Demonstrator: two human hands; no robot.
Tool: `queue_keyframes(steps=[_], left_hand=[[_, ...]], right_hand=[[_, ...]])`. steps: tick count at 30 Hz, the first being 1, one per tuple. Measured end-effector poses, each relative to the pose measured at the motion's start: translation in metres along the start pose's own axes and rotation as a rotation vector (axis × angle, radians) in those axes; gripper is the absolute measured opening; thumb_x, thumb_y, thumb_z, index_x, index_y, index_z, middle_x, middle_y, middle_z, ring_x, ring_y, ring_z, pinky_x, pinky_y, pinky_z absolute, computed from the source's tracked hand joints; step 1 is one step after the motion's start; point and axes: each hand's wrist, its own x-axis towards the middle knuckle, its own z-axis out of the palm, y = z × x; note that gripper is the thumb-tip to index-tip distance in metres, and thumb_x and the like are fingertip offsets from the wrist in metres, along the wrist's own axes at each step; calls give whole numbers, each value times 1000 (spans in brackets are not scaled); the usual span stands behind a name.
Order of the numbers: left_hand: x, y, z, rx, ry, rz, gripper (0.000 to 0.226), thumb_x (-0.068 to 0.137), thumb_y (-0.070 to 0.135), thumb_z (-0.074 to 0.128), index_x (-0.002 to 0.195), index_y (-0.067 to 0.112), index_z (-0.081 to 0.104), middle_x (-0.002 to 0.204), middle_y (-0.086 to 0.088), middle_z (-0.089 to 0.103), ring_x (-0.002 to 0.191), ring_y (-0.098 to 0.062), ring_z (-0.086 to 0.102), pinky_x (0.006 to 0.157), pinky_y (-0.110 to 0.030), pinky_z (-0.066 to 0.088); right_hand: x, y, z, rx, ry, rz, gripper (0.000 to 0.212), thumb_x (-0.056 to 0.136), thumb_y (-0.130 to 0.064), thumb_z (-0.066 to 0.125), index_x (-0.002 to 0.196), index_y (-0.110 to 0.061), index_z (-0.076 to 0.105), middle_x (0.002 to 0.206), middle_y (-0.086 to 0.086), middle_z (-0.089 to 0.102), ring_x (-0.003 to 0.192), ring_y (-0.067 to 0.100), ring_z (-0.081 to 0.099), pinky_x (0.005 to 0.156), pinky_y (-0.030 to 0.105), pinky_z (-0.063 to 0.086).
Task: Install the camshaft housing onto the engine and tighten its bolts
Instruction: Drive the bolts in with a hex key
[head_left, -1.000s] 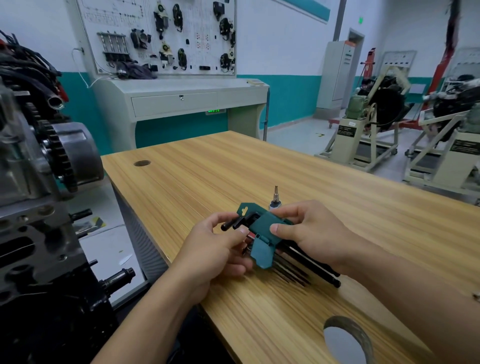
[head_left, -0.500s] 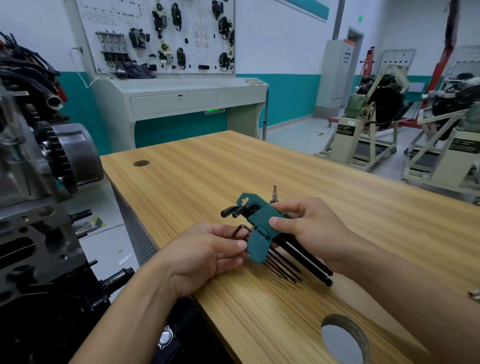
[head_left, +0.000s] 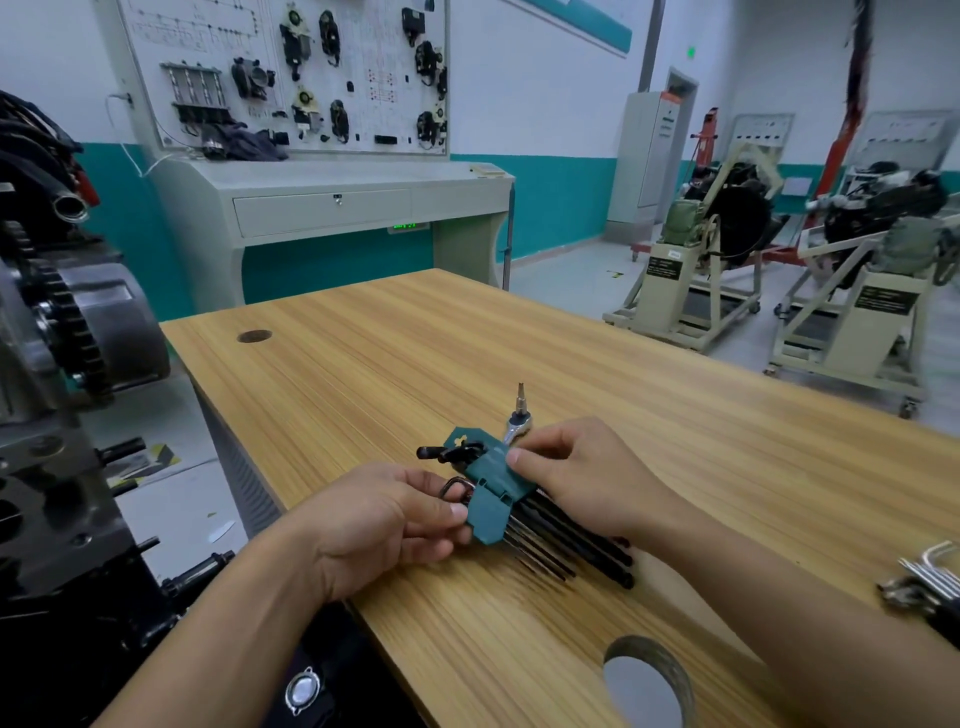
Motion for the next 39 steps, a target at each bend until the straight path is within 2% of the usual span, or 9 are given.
queue_keyframes(steps=[5, 9, 13, 16, 21, 25, 28, 33, 39], left_hand=[[2, 1, 7, 252, 57, -1, 13, 90, -5, 64, 92, 6, 58, 64, -11, 64, 49, -11, 60, 40, -18, 47], [10, -12, 11, 436, 180, 92, 13, 84, 3, 75, 81, 4, 62, 55, -9, 60, 42, -12, 56, 35, -20, 40], [13, -19, 20, 687, 303, 181, 15, 79, 28, 82, 74, 18, 73, 53, -10, 66, 35, -19, 53, 43, -21, 40], [6, -9, 30, 798, 298, 168, 24, 77, 38, 84, 80, 17, 73, 57, -8, 70, 40, -22, 62, 40, -27, 46], [-2, 12, 36, 726, 194, 69, 42, 79, 41, 81, 102, 9, 69, 70, -9, 63, 51, -20, 58, 45, -30, 46], [-8, 16, 40, 718, 242, 139, 46, 82, 40, 78, 115, 12, 61, 86, -12, 69, 62, -22, 63, 49, -29, 50], [-8, 20, 42, 640, 288, 237, 45, 86, 39, 74, 121, 13, 60, 99, -7, 67, 77, -22, 67, 58, -31, 51], [-3, 16, 48, 763, 360, 389, 23, 88, 41, 72, 101, 23, 66, 96, 2, 70, 86, -17, 67, 77, -41, 57], [16, -4, 90, 957, 384, 626, 12, 86, 27, 75, 95, 25, 68, 83, 14, 65, 78, 1, 59, 62, -19, 44]], right_hand=[[42, -19, -9, -278, 167, 161, 51, 90, -60, 54, 79, -13, 69, 84, 6, 68, 84, 28, 64, 70, 35, 51], [72, -24, 16, -468, 108, 222, 33, 83, -45, 67, 90, -13, 68, 90, 3, 64, 93, 28, 64, 65, 31, 43], [83, -14, 28, -450, 160, 212, 23, 81, -28, 73, 74, -16, 55, 77, 4, 55, 76, 27, 56, 59, 30, 42], [81, -13, 21, -337, 251, 167, 15, 86, -23, 69, 85, -13, 58, 89, 8, 64, 73, 26, 55, 53, 29, 39], [64, -32, -10, 113, 557, -102, 16, 99, -21, 56, 113, -16, 52, 97, 6, 62, 87, 29, 60, 74, 41, 51], [41, -44, -33, -30, 633, -400, 31, 99, -15, 57, 130, -13, 56, 112, 11, 66, 100, 27, 59, 85, 38, 49], [17, -40, -38, -305, 484, -547, 35, 98, -16, 56, 133, -16, 57, 113, 7, 65, 98, 26, 60, 80, 42, 52], [-14, -1, -38, -587, 151, -118, 27, 96, -6, 54, 119, -18, 62, 106, 6, 54, 93, 30, 55, 81, 48, 53], [-36, 26, -47, -516, 150, 89, 23, 93, -9, 53, 110, -11, 68, 110, 12, 64, 98, 34, 60, 85, 44, 55]])
